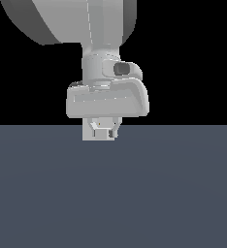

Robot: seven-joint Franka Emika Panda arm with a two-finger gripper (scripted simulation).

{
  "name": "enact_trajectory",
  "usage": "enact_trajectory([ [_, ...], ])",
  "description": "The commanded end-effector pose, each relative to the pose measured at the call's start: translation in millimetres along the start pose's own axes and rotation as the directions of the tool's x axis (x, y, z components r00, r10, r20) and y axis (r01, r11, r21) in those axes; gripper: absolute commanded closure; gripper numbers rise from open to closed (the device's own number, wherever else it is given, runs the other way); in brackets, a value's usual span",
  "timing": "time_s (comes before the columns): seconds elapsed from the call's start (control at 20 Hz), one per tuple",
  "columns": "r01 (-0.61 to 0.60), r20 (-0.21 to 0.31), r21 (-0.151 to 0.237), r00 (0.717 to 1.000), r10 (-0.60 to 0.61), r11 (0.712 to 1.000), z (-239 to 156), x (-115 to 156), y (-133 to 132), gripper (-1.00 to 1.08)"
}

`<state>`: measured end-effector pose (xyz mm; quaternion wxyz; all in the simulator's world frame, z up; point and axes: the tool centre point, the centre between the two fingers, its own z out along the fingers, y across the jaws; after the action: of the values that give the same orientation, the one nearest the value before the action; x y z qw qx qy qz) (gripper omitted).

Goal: Plug the charger into the wall socket.

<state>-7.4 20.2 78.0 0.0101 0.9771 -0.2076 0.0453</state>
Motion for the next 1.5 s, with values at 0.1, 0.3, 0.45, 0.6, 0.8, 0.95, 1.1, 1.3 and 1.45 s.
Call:
enact_trajectory([
  [0.1,0.118,0.0,0.011,0.993,-0.118,0.993,-11.9,2.0,-23.9,1.08],
  [0.3,0.185,0.0,0.018,0.983,-0.185,0.983,-18.9,1.3,-38.1,1.08],
  [0.45,0.215,0.0,0.021,0.977,-0.215,0.976,-22.0,0.6,-44.5,1.08],
  [0.6,0.227,0.0,0.022,0.974,-0.227,0.974,-23.2,0.0,-47.1,1.08],
  [0.8,0.22,0.0,0.021,0.976,-0.22,0.975,-22.3,-0.2,-45.5,1.08],
  [0.95,0.219,0.0,0.021,0.976,-0.219,0.976,-22.2,-0.2,-45.3,1.08],
  [1.1,0.219,0.0,0.021,0.976,-0.219,0.976,-22.3,0.0,-45.1,1.08],
  [1.3,0.219,0.0,0.021,0.976,-0.219,0.976,-21.8,4.4,-46.0,1.08],
  [1.45,0.219,0.0,0.021,0.976,-0.219,0.976,-21.1,11.4,-47.5,1.08],
])
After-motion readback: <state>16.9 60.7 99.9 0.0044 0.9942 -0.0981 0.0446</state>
